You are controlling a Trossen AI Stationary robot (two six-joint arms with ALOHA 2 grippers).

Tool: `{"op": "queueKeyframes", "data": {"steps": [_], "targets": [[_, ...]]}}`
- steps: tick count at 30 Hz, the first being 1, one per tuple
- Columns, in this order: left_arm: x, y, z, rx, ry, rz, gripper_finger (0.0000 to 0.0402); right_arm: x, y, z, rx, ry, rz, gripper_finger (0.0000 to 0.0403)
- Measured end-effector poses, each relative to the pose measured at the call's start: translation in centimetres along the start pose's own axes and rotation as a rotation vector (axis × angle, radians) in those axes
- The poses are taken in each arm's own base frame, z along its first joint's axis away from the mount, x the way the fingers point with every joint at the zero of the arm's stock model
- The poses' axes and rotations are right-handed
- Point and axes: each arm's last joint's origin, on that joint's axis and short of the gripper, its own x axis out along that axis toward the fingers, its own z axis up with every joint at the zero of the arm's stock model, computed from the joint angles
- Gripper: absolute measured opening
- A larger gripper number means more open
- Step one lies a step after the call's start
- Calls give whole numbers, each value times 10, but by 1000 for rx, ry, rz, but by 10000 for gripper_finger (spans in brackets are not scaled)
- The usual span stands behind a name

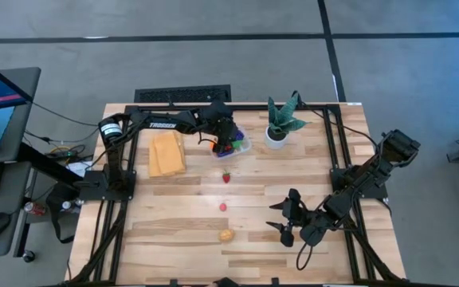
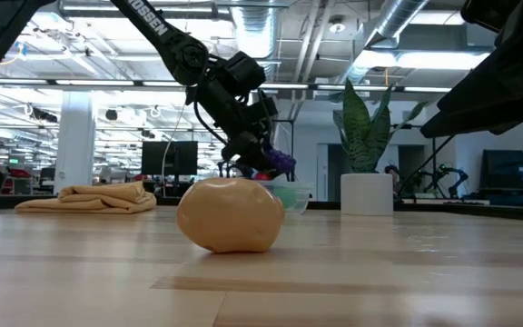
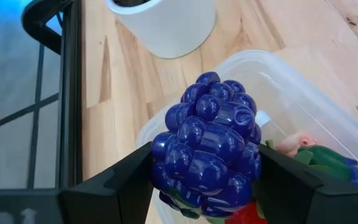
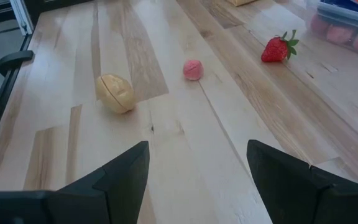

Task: Pick and placing Produce into tupperware
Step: Put the grapes into the transparent bin, then put the strawberry into the transparent bin

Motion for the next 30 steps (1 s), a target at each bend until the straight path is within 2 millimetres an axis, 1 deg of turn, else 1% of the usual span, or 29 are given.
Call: {"op": "queueKeyframes", "data": {"steps": [11, 21, 26, 30], "targets": [[0, 1, -1, -13, 39, 45, 264, 0, 0, 0, 0, 0, 0, 265], [0, 1, -1, -15, 43, 48, 266, 0, 0, 0, 0, 0, 0, 265], [-4, 9, 9, -32, 28, 61, 266, 0, 0, 0, 0, 0, 0, 265], [-9, 14, 20, -55, 16, 28, 266, 0, 0, 0, 0, 0, 0, 265]]}}
